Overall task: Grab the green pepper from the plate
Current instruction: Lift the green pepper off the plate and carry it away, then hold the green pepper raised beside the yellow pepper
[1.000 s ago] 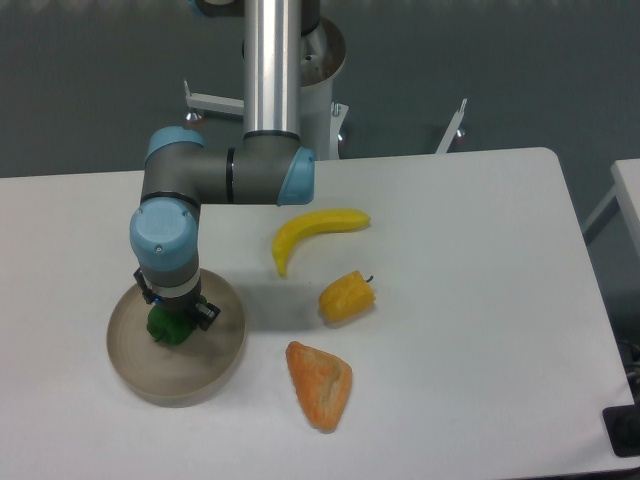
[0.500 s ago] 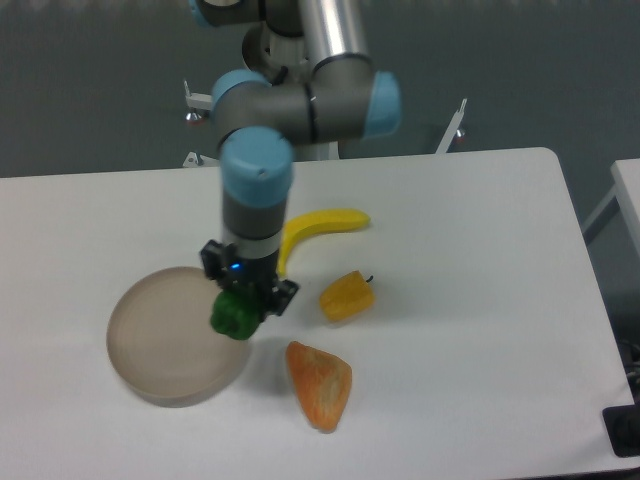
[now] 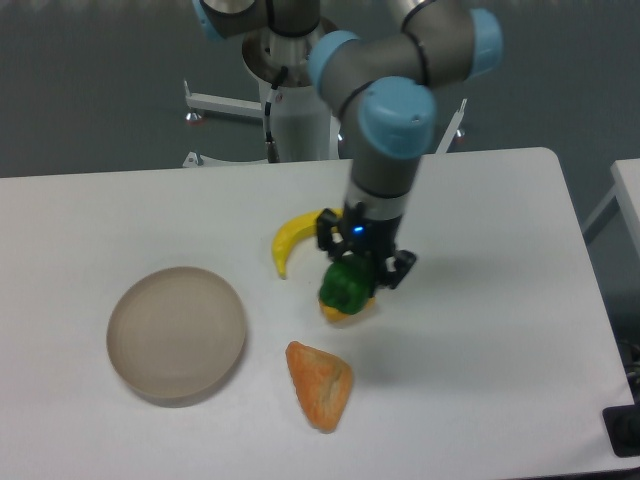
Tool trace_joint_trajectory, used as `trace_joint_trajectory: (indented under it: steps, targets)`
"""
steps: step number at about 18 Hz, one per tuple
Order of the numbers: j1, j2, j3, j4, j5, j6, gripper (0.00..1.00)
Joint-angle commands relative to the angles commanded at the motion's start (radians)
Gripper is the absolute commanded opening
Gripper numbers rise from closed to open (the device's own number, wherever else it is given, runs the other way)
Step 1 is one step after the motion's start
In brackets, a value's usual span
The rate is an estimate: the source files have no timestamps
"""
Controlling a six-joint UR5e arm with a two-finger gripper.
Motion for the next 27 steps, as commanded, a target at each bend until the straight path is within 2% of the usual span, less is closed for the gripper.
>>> trace_joint_trajectory:
  steps: [3,6,11,15,20,27]
  targets:
    - [0.043,-0.021,0.0,-0.003,0.006,0.065,0.26]
    - [0.043,-0.025,0.012,-0.005,0.086,0.103,0.25]
    - [0.043,-0.034,0.029,-0.005,0.117,0.138,0.24]
    - [0.037,-0.045,0.04,-0.014,0.178,0.256,0.24]
    - [0.035,-0.064,0.081,-0.069,0.181,0.319,0.24]
    - [0.034,-0.074,0.086,-0.077,0.199,0.345,0.24]
